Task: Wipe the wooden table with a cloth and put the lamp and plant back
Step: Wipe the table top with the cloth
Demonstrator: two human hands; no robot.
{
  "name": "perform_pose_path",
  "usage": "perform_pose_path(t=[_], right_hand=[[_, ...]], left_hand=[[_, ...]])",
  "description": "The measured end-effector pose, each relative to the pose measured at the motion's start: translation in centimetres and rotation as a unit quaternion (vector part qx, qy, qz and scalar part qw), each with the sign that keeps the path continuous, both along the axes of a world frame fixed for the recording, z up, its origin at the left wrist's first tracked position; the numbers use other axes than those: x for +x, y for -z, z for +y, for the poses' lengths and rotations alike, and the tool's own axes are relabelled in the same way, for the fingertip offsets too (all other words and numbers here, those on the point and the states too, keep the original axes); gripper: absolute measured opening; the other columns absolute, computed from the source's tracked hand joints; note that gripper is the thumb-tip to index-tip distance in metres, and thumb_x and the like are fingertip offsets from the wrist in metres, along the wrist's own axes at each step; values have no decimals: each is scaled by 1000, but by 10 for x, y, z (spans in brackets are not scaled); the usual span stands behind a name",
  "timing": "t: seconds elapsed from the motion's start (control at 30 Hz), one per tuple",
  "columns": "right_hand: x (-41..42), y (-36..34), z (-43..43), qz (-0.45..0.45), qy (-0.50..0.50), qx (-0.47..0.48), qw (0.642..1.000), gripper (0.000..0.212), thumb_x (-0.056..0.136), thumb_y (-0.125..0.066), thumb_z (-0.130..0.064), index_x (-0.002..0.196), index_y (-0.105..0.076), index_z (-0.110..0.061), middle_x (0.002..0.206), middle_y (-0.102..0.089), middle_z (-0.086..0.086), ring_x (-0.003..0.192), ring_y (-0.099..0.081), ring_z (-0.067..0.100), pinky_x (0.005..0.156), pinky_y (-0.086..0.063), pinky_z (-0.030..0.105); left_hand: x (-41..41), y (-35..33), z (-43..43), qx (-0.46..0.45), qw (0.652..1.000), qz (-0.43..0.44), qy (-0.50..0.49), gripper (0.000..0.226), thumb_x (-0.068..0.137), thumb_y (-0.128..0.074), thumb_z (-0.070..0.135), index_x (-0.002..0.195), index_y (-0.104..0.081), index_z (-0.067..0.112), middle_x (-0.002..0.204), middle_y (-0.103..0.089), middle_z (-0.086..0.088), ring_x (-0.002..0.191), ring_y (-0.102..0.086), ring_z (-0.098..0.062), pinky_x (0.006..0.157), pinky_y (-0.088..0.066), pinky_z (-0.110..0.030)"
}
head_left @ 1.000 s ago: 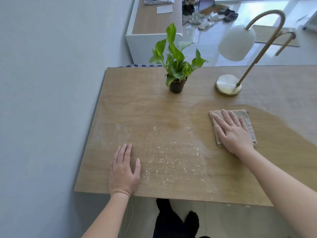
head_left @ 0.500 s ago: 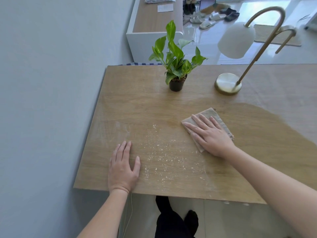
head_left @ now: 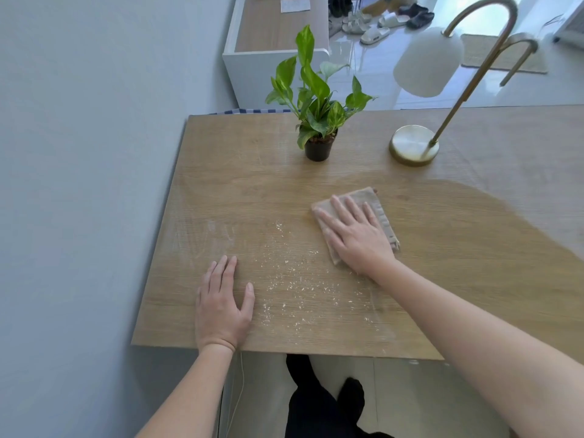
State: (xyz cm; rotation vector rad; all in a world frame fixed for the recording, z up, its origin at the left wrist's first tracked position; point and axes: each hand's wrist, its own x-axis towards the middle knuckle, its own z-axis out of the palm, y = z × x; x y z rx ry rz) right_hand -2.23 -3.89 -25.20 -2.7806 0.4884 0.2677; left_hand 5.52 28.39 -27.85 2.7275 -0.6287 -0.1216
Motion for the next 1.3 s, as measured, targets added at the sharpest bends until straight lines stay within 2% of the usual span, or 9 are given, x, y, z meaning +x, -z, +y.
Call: perform_pose_path(t=[0.1,0.17,0.3,0.43,0.57,0.77,0.93,1.1,1.3], right_hand=[[-62,-4,-10,-2,-74,1,997,52,112,-9,-62,161,8,-62,175,9,-16,163,16,11,134,6,46],[-92,-10,-36,3,-52,-2,999,52,111,-11,-62,160,7,-64,175,8,-19,162,17,7,134,6,44],[-71,-11,-60,12,86,-29,996,52,109,-7,-64,159,7,-65,178,4,-14,163,12,10,133,7,43],[-13,0,-17,18,258,-17,966,57,109,-4,-60,163,10,-54,177,14,-6,164,15,21,132,9,50],[-22,4,40,-8,157,7,988,55,110,-3,-62,163,11,-55,176,17,-6,163,17,22,132,9,50],[-153,-2,58,8,3,-5,1000,53,112,-12,-60,162,8,-60,176,12,-15,161,21,10,133,7,46],[-151,-8,-12,25,94,-33,995,53,111,-11,-61,160,7,-63,177,7,-16,162,17,8,133,5,44],[-78,4,26,25,284,-14,958,56,109,-5,-60,164,8,-54,178,14,-6,163,17,20,132,9,50],[-136,3,88,-3,112,5,994,54,112,-10,-60,161,13,-59,176,16,-13,162,22,14,133,8,47]], left_hand=[[0,-1,1,1,1000,-1,-1,69,103,-41,56,164,-41,26,172,-38,6,163,-24,-18,131,-27,-49],[0,-1,0,0,1000,-2,0,69,103,-40,56,164,-41,26,172,-38,5,163,-25,-18,131,-27,-49],[1,-1,-1,-3,1000,-5,1,69,102,-40,56,164,-41,25,171,-39,4,162,-26,-19,130,-27,-49],[1,-1,-1,-8,1000,-6,4,68,102,-42,55,163,-43,24,170,-40,3,161,-28,-21,130,-28,-50],[-1,0,-1,-10,1000,-4,1,68,102,-42,54,163,-43,25,170,-40,3,161,-28,-21,130,-29,-51],[-2,-2,2,-3,1000,-4,1,68,102,-41,55,163,-42,25,170,-40,3,161,-28,-21,130,-28,-50],[-1,-4,-1,2,1000,-8,1,68,102,-41,55,163,-42,25,170,-40,3,161,-29,-22,130,-29,-50],[-2,-2,-1,7,1000,-8,4,68,102,-40,56,163,-41,25,170,-40,2,160,-29,-22,130,-29,-50],[-3,-4,-2,3,1000,-8,4,68,102,-40,56,163,-41,24,170,-40,2,160,-29,-23,130,-28,-50]])
